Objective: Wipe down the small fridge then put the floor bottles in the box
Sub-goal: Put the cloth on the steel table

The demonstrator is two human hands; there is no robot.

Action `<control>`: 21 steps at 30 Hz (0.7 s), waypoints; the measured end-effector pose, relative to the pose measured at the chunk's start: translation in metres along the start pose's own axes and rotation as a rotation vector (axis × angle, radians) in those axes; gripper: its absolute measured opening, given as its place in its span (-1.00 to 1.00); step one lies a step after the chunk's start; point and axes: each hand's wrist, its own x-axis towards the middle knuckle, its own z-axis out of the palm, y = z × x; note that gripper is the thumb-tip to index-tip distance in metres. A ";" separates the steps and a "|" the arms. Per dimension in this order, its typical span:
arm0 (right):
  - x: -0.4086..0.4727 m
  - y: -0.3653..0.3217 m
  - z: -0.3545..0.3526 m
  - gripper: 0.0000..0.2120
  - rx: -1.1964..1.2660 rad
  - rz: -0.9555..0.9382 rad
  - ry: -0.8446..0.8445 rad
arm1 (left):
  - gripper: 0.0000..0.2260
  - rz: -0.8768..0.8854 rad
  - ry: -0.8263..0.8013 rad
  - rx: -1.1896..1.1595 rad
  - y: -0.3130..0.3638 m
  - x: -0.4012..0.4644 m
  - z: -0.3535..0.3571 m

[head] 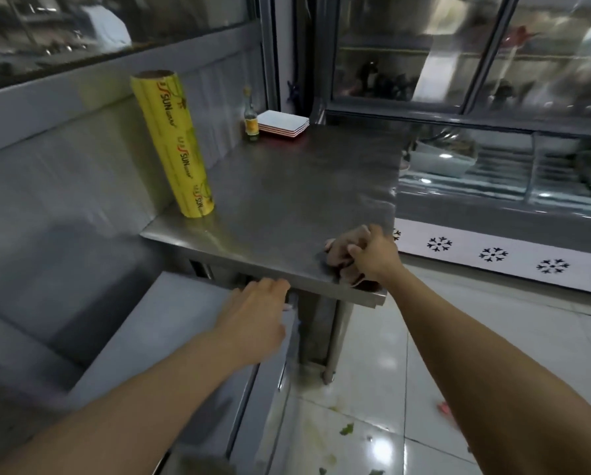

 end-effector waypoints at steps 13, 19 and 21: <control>-0.100 -0.008 -0.002 -0.32 -0.300 -0.236 -0.211 | -0.57 -0.034 0.047 -0.032 -0.007 -0.038 -0.013; -0.198 -0.039 0.005 -0.29 -0.486 -0.312 -0.287 | -0.47 -0.065 -0.015 -0.084 -0.032 -0.096 -0.019; -0.233 -0.050 0.016 -0.32 -0.527 -0.336 -0.311 | -0.44 -0.062 -0.044 -0.074 -0.045 -0.120 -0.016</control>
